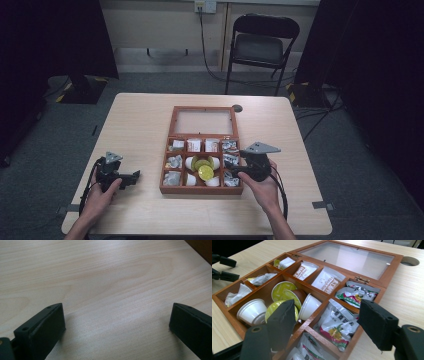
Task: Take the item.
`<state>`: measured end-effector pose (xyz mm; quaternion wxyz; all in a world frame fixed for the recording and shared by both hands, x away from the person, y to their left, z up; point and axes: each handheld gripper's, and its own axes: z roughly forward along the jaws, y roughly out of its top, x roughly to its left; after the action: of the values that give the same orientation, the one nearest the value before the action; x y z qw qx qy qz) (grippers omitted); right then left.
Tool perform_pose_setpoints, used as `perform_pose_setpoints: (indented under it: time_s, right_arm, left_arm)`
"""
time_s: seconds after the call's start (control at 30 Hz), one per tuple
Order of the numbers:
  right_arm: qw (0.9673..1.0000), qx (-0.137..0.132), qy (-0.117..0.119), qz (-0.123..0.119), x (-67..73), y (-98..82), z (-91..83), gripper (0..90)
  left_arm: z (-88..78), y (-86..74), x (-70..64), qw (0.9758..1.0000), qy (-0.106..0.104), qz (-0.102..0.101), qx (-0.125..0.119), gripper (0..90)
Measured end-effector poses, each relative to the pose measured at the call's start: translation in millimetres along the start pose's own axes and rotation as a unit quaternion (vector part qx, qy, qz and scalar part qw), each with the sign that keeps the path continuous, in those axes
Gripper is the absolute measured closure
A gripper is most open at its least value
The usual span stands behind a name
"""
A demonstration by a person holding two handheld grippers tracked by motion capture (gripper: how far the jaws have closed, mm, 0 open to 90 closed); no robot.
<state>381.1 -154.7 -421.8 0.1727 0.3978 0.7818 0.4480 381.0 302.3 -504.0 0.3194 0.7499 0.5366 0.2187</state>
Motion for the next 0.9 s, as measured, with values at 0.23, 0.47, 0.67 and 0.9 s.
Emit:
perform_pose_setpoints:
  time_s: [0.23, 0.47, 0.67, 0.9]
  right_arm:
    - [0.9998, 0.006, 0.014, -0.009, 4.3, 4.6, 10.2, 33.6]
    - [0.9992, 0.017, 0.033, -0.018, 14.4, 5.6, 24.4, 37.7]
    - [0.9985, 0.023, 0.046, -0.021, 20.1, 8.6, 32.6, 41.6]
    - [0.9963, 0.041, 0.067, -0.035, 32.8, 7.2, 49.2, 44.4]
  left_arm:
    - [0.0, 0.0, 0.0, 1.0000, 0.000, 0.000, 0.000, 0.0]
    - [0.0, 0.0, 0.0, 1.0000, 0.000, 0.000, 0.000, 0.0]
    - [0.0, 0.0, 0.0, 1.0000, 0.000, 0.000, 0.000, 0.0]
    - [0.0, 0.0, 0.0, 1.0000, 0.000, 0.000, 0.000, 0.0]
